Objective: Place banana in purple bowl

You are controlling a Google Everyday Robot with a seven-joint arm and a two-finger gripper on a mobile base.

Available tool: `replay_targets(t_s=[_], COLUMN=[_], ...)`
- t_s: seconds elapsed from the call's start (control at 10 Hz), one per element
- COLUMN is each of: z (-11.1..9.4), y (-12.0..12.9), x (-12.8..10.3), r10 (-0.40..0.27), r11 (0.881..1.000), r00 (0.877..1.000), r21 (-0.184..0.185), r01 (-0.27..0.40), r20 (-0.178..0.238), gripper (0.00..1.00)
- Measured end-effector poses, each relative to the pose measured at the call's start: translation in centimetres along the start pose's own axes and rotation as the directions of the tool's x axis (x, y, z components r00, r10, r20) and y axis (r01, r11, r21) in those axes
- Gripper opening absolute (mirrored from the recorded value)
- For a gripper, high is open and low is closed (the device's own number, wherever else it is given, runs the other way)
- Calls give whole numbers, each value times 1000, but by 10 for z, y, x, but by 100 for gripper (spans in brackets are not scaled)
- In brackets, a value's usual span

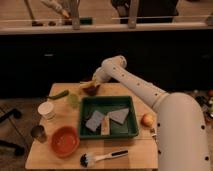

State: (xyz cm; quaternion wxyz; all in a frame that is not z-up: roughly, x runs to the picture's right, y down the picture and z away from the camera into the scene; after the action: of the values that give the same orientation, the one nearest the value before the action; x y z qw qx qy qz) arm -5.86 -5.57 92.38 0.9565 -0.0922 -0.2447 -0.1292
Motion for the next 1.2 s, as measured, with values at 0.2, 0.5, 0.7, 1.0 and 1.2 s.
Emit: replay_targets(t_s=[0.2,0.5,0.7,1.0,1.2], z=[11,27,30,26,24], y=[-7,-15,-18,-21,-21], x=[1,3,12,19,24], r10=[22,65,104,142,160], r11=[1000,998,994,989,986], r00=[1000,998,995,990,987], r21=[6,10,15,31,38], r01=[-22,-65,-104,-143,-161], r20=[4,18,16,17,23], gripper=[0,0,10,39,60])
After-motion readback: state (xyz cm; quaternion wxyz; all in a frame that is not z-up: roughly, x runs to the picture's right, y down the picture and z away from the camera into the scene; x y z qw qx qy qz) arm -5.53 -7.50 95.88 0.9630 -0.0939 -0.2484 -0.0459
